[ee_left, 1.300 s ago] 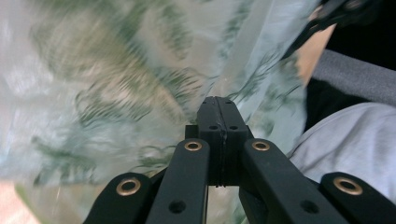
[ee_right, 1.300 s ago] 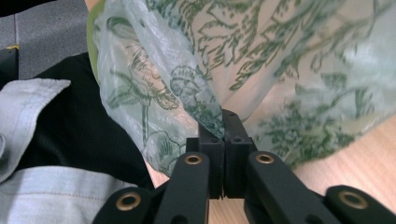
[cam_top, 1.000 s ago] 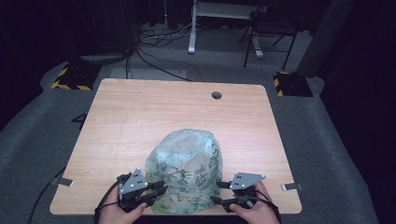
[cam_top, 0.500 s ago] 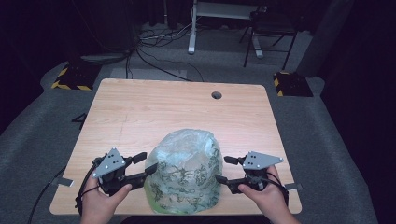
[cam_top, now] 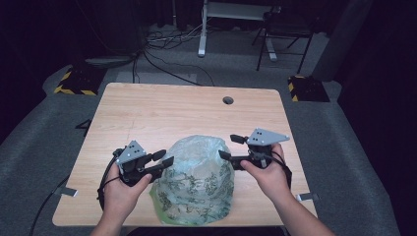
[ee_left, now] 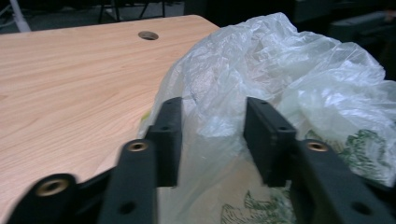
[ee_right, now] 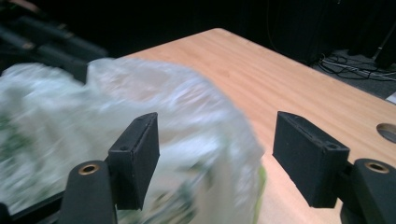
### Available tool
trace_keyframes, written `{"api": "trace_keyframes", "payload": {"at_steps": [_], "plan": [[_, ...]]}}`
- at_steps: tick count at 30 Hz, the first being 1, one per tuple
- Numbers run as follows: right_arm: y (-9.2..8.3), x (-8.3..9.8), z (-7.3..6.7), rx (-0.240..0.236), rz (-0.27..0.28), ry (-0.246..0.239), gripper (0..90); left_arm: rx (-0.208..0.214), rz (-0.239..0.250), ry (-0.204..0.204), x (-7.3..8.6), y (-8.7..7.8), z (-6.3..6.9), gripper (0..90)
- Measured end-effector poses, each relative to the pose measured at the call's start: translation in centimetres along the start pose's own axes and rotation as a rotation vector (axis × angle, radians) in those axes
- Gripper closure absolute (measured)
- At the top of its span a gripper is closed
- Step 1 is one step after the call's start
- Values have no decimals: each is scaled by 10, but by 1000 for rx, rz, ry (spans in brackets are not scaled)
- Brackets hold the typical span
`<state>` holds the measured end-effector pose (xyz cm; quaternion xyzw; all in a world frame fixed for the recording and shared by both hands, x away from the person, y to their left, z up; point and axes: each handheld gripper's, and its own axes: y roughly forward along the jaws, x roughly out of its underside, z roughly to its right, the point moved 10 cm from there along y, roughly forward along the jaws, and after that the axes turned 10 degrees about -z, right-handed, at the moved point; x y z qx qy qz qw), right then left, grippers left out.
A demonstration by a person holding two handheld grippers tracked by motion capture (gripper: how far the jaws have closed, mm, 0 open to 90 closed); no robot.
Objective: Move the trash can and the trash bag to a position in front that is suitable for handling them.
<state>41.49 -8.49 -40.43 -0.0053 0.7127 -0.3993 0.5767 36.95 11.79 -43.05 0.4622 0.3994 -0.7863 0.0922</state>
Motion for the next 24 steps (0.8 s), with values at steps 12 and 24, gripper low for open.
{"api": "trace_keyframes", "payload": {"at_steps": [12, 24], "plan": [[24, -13, 14, -100, -10, -16, 900, -89, 17, 23, -10, 0, -20, 884], [68, 22, 30, -73, -131, 9, 900, -65, -70, -19, 19, 34, -36, 887]]}}
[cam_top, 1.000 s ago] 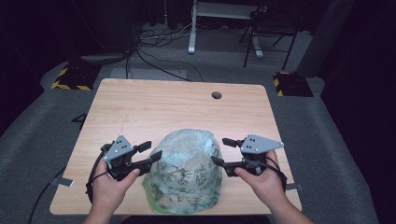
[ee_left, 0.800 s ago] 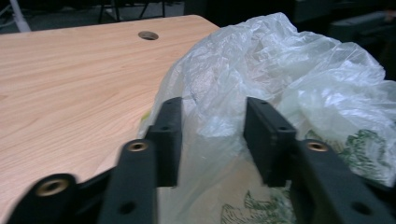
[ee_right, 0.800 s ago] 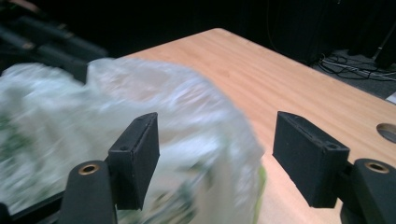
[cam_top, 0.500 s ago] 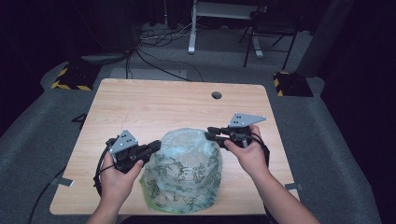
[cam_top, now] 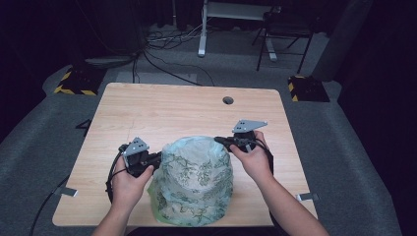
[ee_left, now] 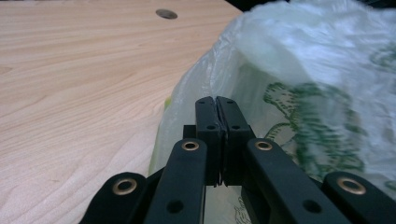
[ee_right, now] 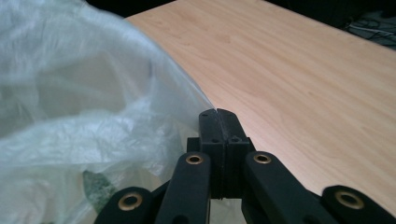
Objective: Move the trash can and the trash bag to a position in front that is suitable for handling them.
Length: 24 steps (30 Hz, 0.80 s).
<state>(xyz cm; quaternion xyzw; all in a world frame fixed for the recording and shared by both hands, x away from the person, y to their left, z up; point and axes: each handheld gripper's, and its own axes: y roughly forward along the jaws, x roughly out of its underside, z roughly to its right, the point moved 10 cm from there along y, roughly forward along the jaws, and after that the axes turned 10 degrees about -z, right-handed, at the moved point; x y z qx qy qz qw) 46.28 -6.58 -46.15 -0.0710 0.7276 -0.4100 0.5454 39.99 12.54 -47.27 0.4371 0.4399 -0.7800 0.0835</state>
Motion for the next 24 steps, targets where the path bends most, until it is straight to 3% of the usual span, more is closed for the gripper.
{"api": "trace_keyframes", "payload": {"at_steps": [3, 4, 6, 7, 8, 10, 13, 16, 19, 21, 22, 24], "plan": [[7, 4, -4, -12, -9, 9, 875, -24, -41, 17, 9, 7, -3, 889], [7, 4, -4, -1, -5, 16, 801, -31, -54, 20, 13, 9, -4, 890], [1, 4, 3, 76, 20, 27, 556, -28, -63, 8, 20, 10, -6, 889], [-8, 1, 7, 92, 70, 71, 490, -26, -62, 0, 23, 10, -8, 889], [-14, 0, 8, 91, 92, 90, 485, -24, -59, -13, 26, 8, -10, 889], [-32, -2, 9, 108, 116, 75, 427, -17, -42, -28, 26, 4, -11, 886], [-51, -6, -1, 84, 148, 64, 393, -23, -14, -24, 23, -4, -10, 883], [-66, -11, -20, 41, 175, 40, 376, -30, 9, -9, 17, -12, -6, 880], [-69, -12, -42, -13, 178, 19, 346, -36, 22, 7, 12, -17, 0, 878], [-65, -10, -55, -36, 152, -14, 339, -39, 23, 24, 10, -19, 4, 877], [-61, -7, -61, -42, 131, -31, 349, -38, 22, 26, 9, -19, 5, 877], [-57, -1, -65, -15, 96, -67, 500, -36, 27, 24, 8, -20, 7, 877]]}}
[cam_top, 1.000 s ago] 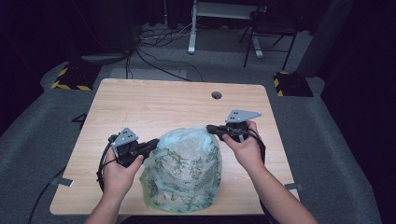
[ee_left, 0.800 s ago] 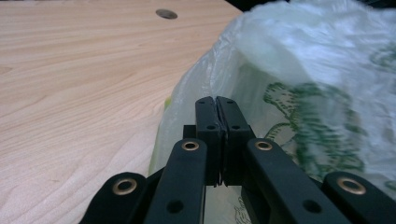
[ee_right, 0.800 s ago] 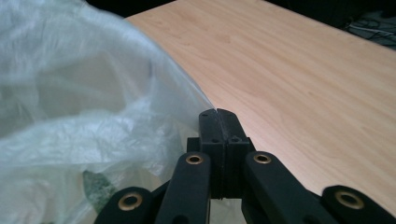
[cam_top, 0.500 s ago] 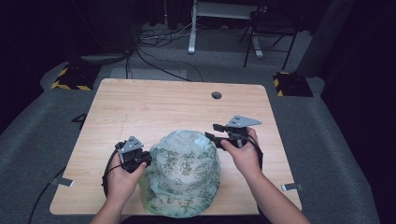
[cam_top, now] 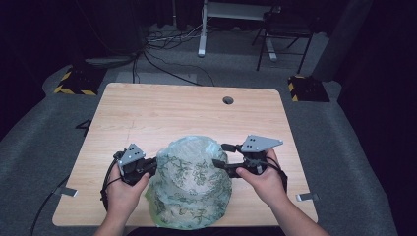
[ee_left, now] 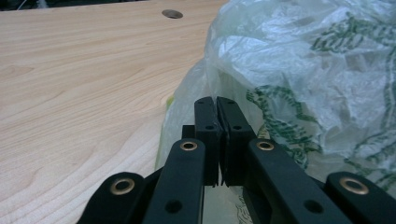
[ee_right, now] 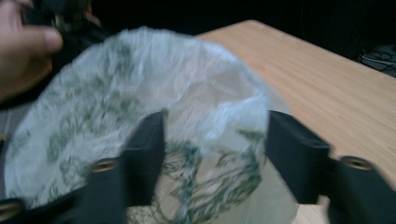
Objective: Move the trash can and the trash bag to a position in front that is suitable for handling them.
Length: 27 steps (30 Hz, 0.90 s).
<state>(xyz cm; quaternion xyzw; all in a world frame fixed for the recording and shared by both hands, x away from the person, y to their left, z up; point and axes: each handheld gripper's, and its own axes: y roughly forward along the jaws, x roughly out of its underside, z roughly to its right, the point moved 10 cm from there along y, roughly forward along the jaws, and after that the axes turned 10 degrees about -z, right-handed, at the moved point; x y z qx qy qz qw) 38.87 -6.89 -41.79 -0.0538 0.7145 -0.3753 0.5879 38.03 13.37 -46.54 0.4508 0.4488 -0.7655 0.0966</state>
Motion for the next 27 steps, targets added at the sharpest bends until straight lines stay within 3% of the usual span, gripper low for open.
{"api": "trace_keyframes", "payload": {"at_steps": [2, 5, 7, 12, 13, 14, 16, 17, 19, 20, 22, 24, 27], "plan": [[-4, 2, 4, 50, -22, -34, 687, 0, 3, 10, -1, -1, 1, 877], [-16, -1, 7, 27, 11, -5, 892, 1, 11, 13, -2, -3, 2, 877], [-25, -2, 13, 37, 25, 9, 900, 3, 13, 15, -3, -3, 3, 877], [-30, 14, 19, 31, -2, 43, 900, 17, 14, 13, 1, 0, 4, 877], [-31, 15, 18, 12, 12, 44, 872, 15, 17, 15, 1, 0, 4, 877], [-31, 14, 16, 3, 19, 45, 743, 15, 19, 12, 1, -1, 4, 877], [-29, 9, 16, 33, 42, 33, 456, 13, 19, 18, 0, -2, 5, 877], [-25, 4, 14, 47, 52, 18, 407, 14, 19, 20, 0, -2, 5, 877], [-18, 0, 10, 49, 41, -11, 407, 11, 24, 25, -2, -2, 7, 877], [-12, -1, 9, 57, 21, -32, 449, 10, 23, 31, -3, -3, 8, 876], [-4, 0, 8, 53, -18, -70, 689, 9, 27, 34, -4, -3, 9, 875], [-2, 0, 13, 85, -33, -80, 851, 12, 31, 33, -4, -5, 9, 874], [-10, -3, 17, 77, -2, -39, 900, 10, 40, 40, -4, -9, 8, 868]]}}
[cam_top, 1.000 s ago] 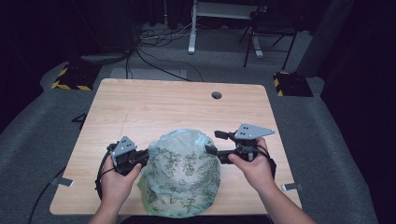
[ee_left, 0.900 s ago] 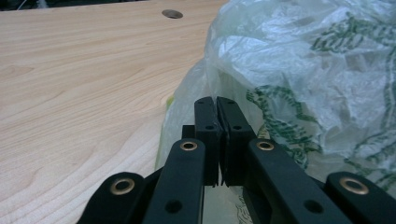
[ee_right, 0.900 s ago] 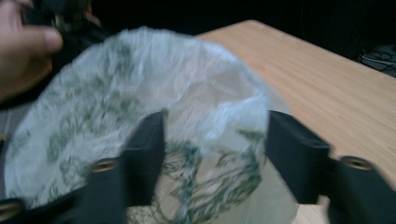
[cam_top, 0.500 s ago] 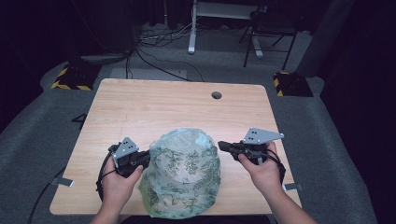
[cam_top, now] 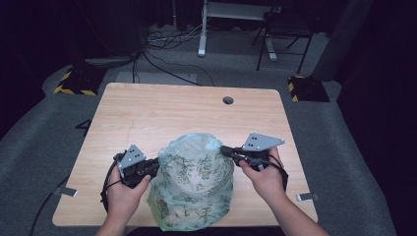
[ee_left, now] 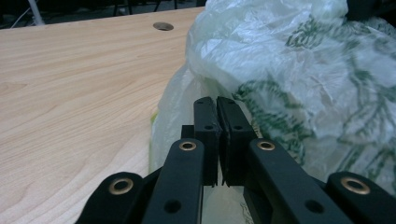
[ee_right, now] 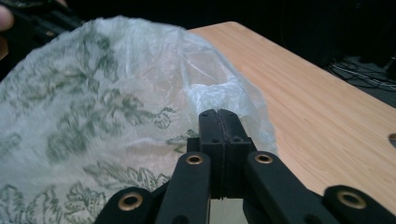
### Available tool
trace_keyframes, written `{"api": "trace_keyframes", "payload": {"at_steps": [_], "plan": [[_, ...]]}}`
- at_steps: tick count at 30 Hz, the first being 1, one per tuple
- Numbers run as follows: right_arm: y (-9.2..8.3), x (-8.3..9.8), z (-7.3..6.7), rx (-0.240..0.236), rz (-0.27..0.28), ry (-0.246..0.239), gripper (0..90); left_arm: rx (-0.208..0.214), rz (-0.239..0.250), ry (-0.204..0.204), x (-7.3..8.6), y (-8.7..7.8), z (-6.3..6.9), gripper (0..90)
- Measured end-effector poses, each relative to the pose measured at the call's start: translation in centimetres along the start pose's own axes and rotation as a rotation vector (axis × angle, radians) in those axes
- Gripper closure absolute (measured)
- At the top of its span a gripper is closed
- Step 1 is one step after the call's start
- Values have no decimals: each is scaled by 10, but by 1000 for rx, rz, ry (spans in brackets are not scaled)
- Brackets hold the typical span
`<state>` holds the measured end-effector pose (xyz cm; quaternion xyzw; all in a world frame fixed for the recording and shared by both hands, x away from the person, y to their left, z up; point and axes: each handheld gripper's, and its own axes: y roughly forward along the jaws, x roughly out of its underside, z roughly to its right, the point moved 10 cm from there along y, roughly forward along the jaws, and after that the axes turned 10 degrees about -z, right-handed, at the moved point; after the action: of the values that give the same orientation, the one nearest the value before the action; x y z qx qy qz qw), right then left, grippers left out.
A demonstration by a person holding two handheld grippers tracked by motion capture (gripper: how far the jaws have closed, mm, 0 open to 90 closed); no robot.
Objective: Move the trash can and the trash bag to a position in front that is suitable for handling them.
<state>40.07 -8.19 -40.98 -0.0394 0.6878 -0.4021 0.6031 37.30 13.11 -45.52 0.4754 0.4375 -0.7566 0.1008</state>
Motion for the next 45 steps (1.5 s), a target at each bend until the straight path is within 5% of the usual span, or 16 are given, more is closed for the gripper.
{"api": "trace_keyframes", "payload": {"at_steps": [6, 13, 15, 17, 18, 21, 23, 30, 45], "plan": [[-20, 8, 7, 6, 13, 49, 900, 14, 4, -9, 4, 1, -1, 862], [-2, 47, 5, -54, -42, 129, 896, 59, -9, -47, 15, 13, -3, 863], [2, 50, 3, -55, -62, 122, 769, 61, -38, -47, 18, 17, -3, 862], [3, 48, 4, -46, -49, 138, 596, 59, -46, -39, 20, 19, -3, 845], [0, 47, 8, -20, -41, 145, 528, 51, -39, -39, 19, 18, -4, 762], [-13, 41, 15, 12, -13, 148, 442, 16, 32, -44, 16, 12, -13, 501], [-22, 38, 18, 27, -1, 142, 413, -4, 53, -40, 17, 5, -19, 409], [-40, 24, 23, 56, 17, 108, 355, -48, 49, -3, 24, -18, -26, 401], [-40, -14, 25, 35, 14, 79, 306, -164, 53, -41, 46, -52, -54, 386]]}}
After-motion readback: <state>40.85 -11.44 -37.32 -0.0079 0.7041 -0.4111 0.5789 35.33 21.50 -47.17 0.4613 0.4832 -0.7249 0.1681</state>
